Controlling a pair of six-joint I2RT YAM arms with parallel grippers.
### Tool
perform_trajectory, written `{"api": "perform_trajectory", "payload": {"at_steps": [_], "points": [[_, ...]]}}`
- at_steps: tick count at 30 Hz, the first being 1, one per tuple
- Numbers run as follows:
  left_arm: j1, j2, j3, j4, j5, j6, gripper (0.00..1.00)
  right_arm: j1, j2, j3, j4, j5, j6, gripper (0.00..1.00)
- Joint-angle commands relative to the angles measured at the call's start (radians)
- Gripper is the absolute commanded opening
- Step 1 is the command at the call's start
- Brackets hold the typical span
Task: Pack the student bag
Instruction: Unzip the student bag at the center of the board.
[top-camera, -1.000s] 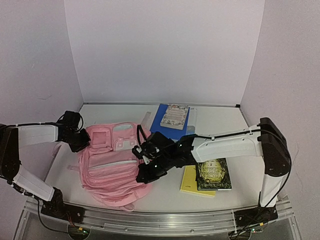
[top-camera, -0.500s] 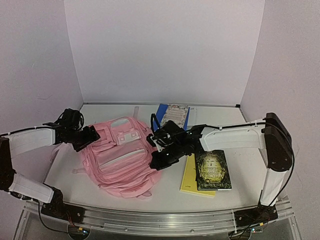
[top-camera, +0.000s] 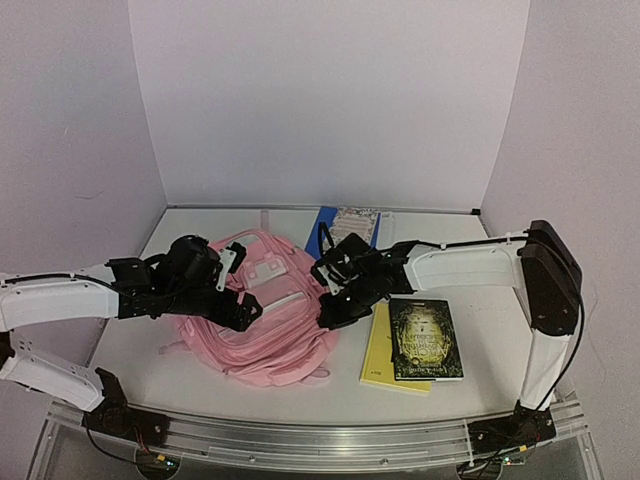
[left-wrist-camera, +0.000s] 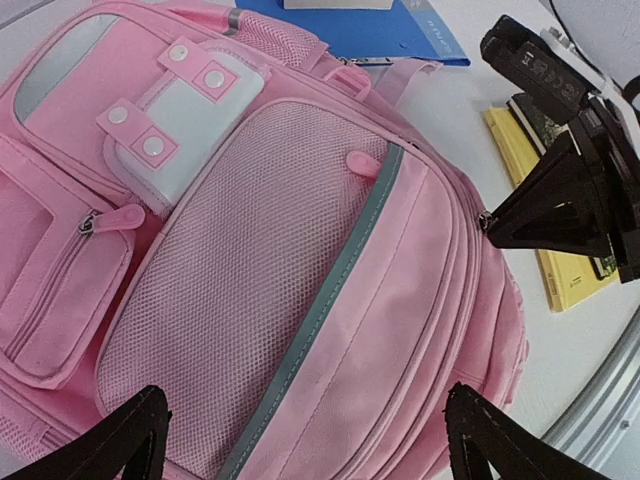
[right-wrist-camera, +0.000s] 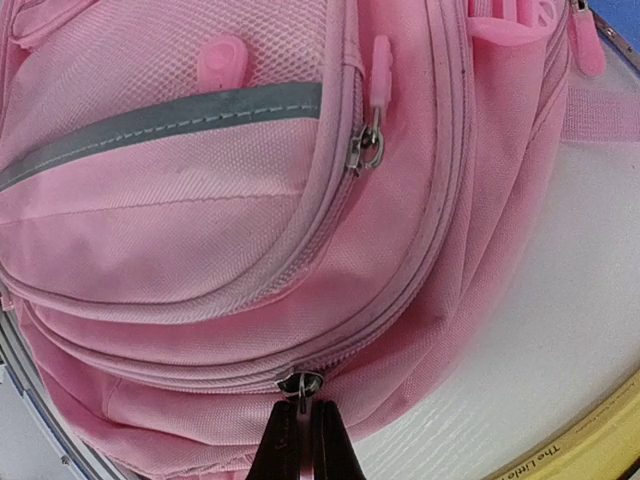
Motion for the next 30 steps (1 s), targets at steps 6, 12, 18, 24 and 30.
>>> {"api": "perform_trajectory", "payload": {"at_steps": [6,12,18,24,30], "points": [[-0.058,0.005,0.106,-0.103,-0.261,0.009,0.96,0.008,0.011,0.027,0.096,-0.02,-0.016,0.0],[-0.169,0.129,0.113,-0.025,-0.077,0.116,0.94,0.008,0.018,0.037,0.096,-0.023,-0.014,0.0],[-0.209,0.238,0.144,-0.048,-0.155,0.142,0.94,0.007,0.014,0.035,0.096,-0.027,-0.01,0.0],[-0.209,0.288,0.173,-0.064,-0.265,0.13,0.72,0.007,0.011,0.031,0.097,-0.033,-0.009,0.0],[-0.21,0.303,0.169,-0.053,-0.258,0.13,0.62,0.008,0.005,0.027,0.096,-0.036,-0.011,0.0]]}}
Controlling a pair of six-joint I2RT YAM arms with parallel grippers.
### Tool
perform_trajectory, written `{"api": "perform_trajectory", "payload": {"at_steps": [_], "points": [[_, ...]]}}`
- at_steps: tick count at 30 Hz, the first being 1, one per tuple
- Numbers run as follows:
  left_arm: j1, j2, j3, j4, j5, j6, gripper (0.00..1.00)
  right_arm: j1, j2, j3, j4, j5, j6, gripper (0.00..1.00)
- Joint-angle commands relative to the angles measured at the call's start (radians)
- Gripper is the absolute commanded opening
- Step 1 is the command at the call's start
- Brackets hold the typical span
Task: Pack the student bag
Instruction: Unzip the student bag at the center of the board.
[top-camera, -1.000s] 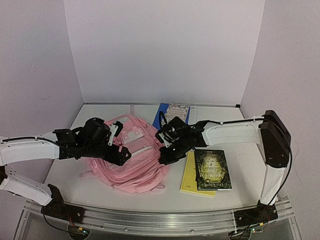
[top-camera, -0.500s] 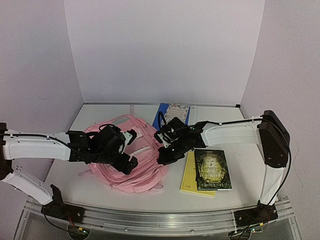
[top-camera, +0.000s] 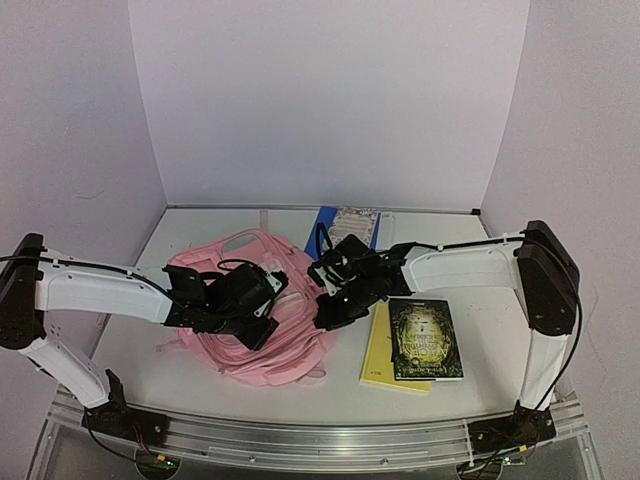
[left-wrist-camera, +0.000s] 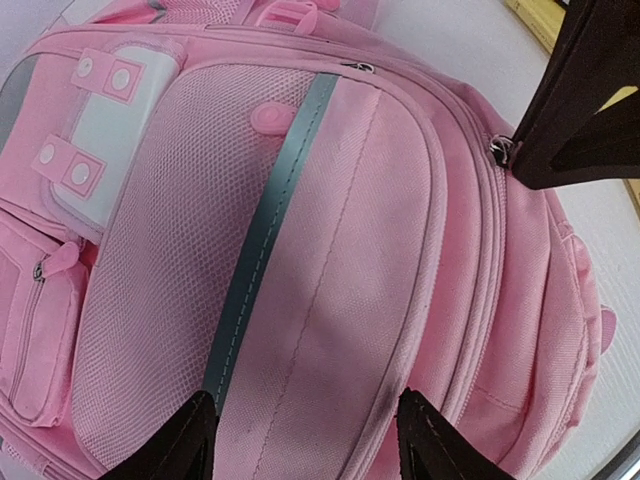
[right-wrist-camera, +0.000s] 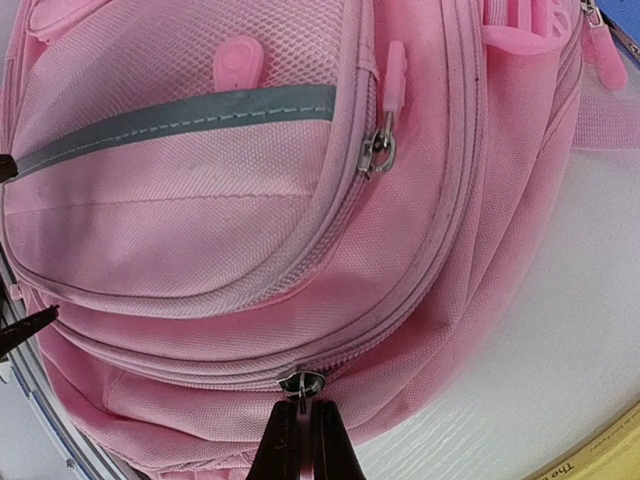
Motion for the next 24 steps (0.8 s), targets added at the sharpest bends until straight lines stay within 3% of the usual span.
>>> {"api": "perform_trajectory", "payload": {"at_steps": [1,7,11,16,24], "points": [[0.002,0.008,0.029,0.017,-0.003,0.005,0.62,0.003,-0.009,0.027,0.062,-0.018,-0.009,0.0],[-0.001,-0.012,-0.009,0.053,0.049,0.01,0.69,0.002,-0.007,0.029,0.063,-0.02,-0.01,0.0],[-0.002,0.007,-0.021,0.047,0.004,-0.001,0.69,0.003,-0.008,0.031,0.062,-0.023,-0.008,0.0],[-0.001,0.084,0.013,-0.017,-0.127,-0.048,0.49,0.002,-0.014,0.031,0.061,-0.031,-0.007,0.0],[-0.002,0.087,-0.001,0.026,-0.161,-0.059,0.29,0.003,-0.031,0.017,0.055,-0.033,-0.015,0.0]]}}
